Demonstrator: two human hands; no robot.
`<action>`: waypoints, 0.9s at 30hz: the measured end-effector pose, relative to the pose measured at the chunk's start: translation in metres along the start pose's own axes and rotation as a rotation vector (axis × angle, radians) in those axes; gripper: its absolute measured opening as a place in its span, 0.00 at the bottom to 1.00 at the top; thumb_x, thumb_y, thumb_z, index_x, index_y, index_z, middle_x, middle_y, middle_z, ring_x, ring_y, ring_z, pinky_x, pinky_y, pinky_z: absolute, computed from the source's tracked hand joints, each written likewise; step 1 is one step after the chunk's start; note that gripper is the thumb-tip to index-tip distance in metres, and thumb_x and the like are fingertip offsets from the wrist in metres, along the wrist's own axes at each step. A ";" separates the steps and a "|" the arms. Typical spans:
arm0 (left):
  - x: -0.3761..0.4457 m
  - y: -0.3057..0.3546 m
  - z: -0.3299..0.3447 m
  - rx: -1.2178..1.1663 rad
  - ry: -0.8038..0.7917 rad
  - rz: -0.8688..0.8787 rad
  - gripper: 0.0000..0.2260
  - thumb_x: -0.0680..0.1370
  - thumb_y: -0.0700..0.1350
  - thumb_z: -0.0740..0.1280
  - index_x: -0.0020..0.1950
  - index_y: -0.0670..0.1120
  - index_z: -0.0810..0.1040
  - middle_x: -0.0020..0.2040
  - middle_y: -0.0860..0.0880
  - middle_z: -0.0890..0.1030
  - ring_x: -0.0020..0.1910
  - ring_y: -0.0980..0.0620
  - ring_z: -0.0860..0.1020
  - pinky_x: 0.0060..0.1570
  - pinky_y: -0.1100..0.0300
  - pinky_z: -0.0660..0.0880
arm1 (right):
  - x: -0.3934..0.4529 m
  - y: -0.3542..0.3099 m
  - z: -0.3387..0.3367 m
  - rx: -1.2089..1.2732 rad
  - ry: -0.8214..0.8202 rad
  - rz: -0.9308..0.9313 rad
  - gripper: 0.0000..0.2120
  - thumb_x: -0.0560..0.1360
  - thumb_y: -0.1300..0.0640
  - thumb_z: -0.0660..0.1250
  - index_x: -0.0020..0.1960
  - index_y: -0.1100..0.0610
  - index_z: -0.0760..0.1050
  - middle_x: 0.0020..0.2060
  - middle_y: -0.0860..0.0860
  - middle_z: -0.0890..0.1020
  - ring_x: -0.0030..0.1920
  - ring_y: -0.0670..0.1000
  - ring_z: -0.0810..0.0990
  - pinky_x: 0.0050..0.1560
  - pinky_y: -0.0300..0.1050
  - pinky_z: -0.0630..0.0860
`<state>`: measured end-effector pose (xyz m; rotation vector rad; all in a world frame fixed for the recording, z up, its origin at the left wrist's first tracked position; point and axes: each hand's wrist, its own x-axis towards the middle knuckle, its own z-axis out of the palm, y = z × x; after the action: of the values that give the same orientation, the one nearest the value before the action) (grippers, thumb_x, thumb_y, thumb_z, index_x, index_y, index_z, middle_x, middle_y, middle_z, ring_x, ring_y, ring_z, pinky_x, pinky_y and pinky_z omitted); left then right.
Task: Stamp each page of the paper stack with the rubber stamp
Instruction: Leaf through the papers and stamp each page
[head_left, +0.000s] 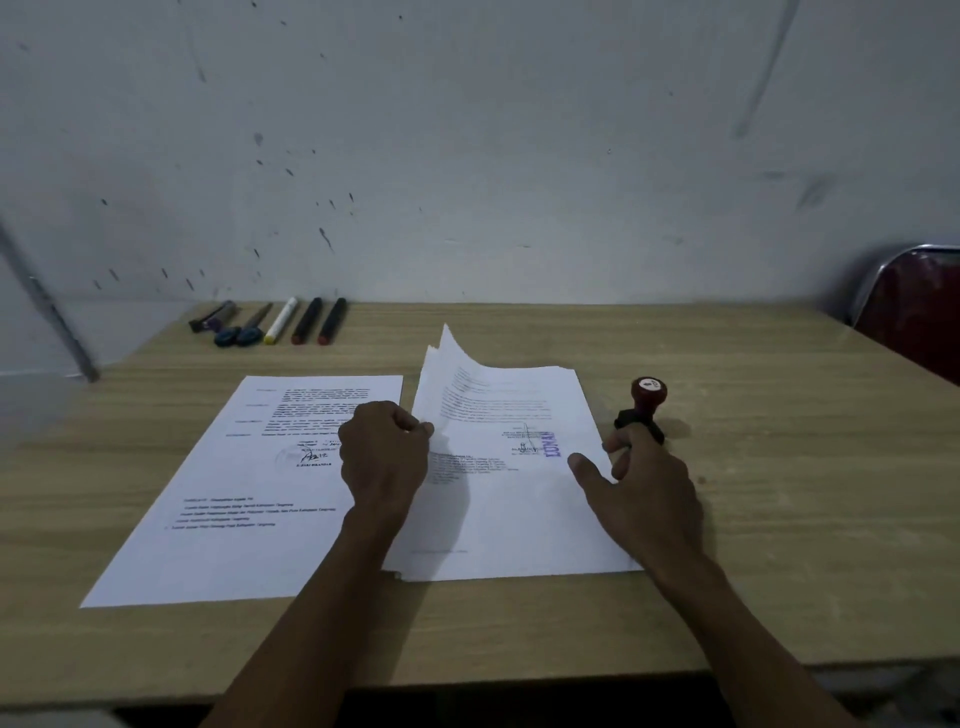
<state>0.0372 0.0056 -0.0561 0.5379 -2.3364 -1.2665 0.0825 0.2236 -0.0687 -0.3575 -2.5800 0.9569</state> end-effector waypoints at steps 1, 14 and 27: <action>-0.001 -0.001 0.000 0.018 0.017 0.016 0.09 0.70 0.45 0.76 0.33 0.48 0.78 0.41 0.49 0.81 0.47 0.45 0.80 0.41 0.55 0.74 | -0.001 0.000 0.000 -0.003 -0.001 -0.001 0.16 0.71 0.42 0.71 0.51 0.49 0.72 0.41 0.46 0.77 0.43 0.49 0.78 0.41 0.44 0.70; 0.010 0.000 -0.037 -0.344 0.021 0.081 0.05 0.71 0.42 0.75 0.40 0.41 0.85 0.34 0.46 0.83 0.31 0.55 0.78 0.40 0.59 0.74 | -0.006 -0.019 -0.004 0.116 0.006 0.022 0.24 0.71 0.42 0.73 0.62 0.52 0.73 0.55 0.47 0.77 0.54 0.49 0.77 0.51 0.49 0.75; 0.055 -0.053 -0.122 -0.264 0.092 0.014 0.05 0.70 0.43 0.76 0.41 0.42 0.86 0.33 0.45 0.84 0.33 0.47 0.80 0.40 0.51 0.78 | -0.008 -0.098 0.028 0.602 -0.430 0.131 0.06 0.74 0.63 0.72 0.40 0.65 0.81 0.33 0.56 0.84 0.27 0.49 0.80 0.22 0.35 0.67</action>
<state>0.0642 -0.1335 -0.0306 0.4798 -2.0528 -1.4821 0.0675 0.1319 -0.0252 -0.1624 -2.4641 1.9645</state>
